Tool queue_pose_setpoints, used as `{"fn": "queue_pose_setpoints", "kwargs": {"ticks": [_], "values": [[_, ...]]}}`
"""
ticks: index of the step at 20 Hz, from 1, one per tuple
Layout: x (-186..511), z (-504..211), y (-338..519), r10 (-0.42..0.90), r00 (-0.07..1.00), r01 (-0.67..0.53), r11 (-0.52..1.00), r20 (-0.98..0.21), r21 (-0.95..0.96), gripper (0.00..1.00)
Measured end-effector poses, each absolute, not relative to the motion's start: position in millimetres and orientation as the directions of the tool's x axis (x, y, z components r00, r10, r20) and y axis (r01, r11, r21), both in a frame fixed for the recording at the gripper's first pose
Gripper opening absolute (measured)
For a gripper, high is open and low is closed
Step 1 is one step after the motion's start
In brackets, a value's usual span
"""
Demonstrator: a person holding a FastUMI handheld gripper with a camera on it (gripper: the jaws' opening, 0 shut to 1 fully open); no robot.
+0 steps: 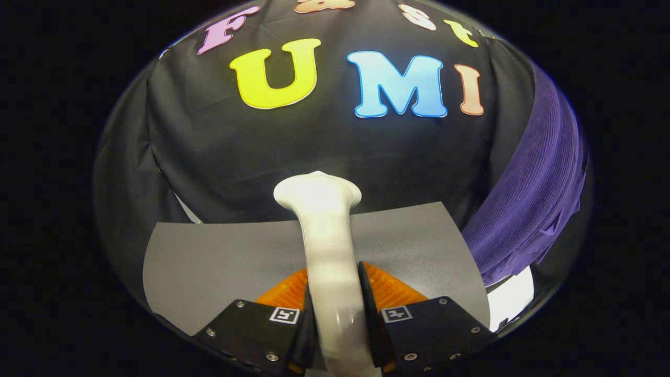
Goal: Iron the clothes twice with a garment steamer, once on the left side and once on the right side.
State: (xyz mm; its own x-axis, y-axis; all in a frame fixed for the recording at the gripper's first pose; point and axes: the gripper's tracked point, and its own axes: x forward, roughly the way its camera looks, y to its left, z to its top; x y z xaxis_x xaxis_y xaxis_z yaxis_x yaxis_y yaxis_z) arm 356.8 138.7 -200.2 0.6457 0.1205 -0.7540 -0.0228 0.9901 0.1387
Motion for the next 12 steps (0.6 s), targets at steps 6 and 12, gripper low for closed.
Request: {"fn": "queue_pose_setpoints", "kwargs": {"ticks": [6, 12], "values": [[351.7, -183.1, 138.4, 0.146, 0.682, -0.038, 0.986, -0.717, 0.165, 0.41], [330.7, -147.2, 99.0, 0.078, 0.791, 0.066, 0.975, -0.606, 0.212, 0.41]]}}
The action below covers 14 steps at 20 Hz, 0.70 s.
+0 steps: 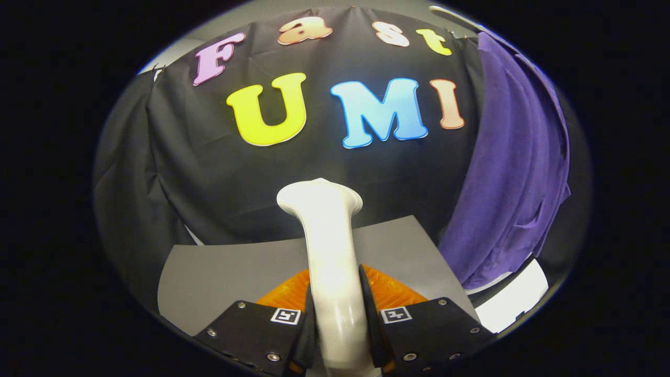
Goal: Iron the clothes twice with a garment steamer, once on the left side and once on the right side.
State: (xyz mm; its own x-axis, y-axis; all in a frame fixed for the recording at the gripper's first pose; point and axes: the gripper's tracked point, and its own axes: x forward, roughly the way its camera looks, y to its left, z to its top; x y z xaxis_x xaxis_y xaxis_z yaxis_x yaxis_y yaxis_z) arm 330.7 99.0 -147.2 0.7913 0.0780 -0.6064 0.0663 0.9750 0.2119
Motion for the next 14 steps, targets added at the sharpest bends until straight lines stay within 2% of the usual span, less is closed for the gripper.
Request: {"fn": "queue_pose_setpoints", "kwargs": {"ticks": [7, 14], "values": [[280.5, -112.0, 66.3, 0.0, 0.851, 0.072, 0.991, -0.525, 0.116, 0.41], [240.8, -100.8, 45.2, -0.011, 0.888, 0.06, 0.994, -0.46, 0.093, 0.41]]}}
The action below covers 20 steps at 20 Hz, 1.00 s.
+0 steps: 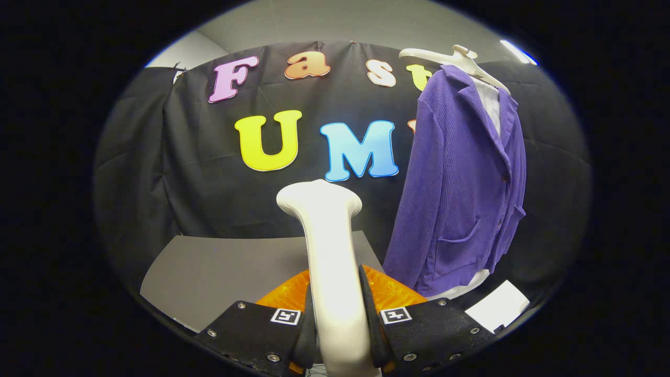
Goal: Iron the clothes twice with a garment steamer, once on the left side and once on the right side.
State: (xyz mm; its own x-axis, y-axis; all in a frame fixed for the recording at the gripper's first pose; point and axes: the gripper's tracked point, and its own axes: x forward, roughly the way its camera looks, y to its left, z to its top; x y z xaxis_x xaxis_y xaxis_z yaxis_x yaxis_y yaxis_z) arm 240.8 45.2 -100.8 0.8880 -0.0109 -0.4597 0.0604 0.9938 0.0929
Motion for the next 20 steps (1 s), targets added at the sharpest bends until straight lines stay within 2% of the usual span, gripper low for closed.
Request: {"fn": "queue_pose_setpoints", "kwargs": {"ticks": [7, 16, 20], "values": [[217.2, -94.7, -6.6, -0.108, 0.887, 0.138, 0.99, -0.448, 0.034, 0.41], [177.4, -57.2, -99.9, -0.208, 0.905, 0.229, 0.973, -0.372, 0.014, 0.41], [165.8, -45.2, -130.1, -0.234, 0.902, 0.238, 0.971, -0.363, -0.034, 0.41]]}}
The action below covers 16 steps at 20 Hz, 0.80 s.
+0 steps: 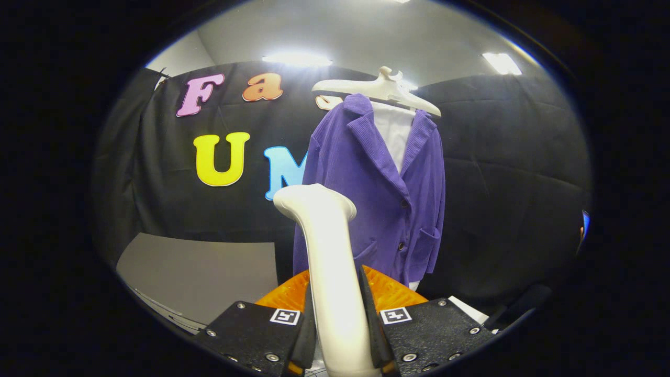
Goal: Iron the clothes twice with a garment steamer, once on the left side and once on the right side.
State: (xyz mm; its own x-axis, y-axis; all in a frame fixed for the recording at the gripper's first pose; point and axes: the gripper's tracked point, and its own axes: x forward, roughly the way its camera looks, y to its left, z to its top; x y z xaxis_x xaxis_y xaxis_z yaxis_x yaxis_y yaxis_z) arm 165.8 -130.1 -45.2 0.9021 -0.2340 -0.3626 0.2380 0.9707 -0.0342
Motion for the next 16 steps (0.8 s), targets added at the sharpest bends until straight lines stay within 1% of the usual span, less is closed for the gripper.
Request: {"fn": "queue_pose_setpoints", "kwargs": {"ticks": [8, 11, 16], "values": [[172.5, -4.9, -182.2, -0.295, 0.914, 0.295, 0.955, -0.279, -0.042, 0.41], [186.4, 8.0, -194.2, -0.319, 0.915, 0.312, 0.948, -0.245, -0.068, 0.41], [215.2, 22.5, -204.1, -0.321, 0.925, 0.318, 0.947, -0.201, -0.05, 0.41]]}}
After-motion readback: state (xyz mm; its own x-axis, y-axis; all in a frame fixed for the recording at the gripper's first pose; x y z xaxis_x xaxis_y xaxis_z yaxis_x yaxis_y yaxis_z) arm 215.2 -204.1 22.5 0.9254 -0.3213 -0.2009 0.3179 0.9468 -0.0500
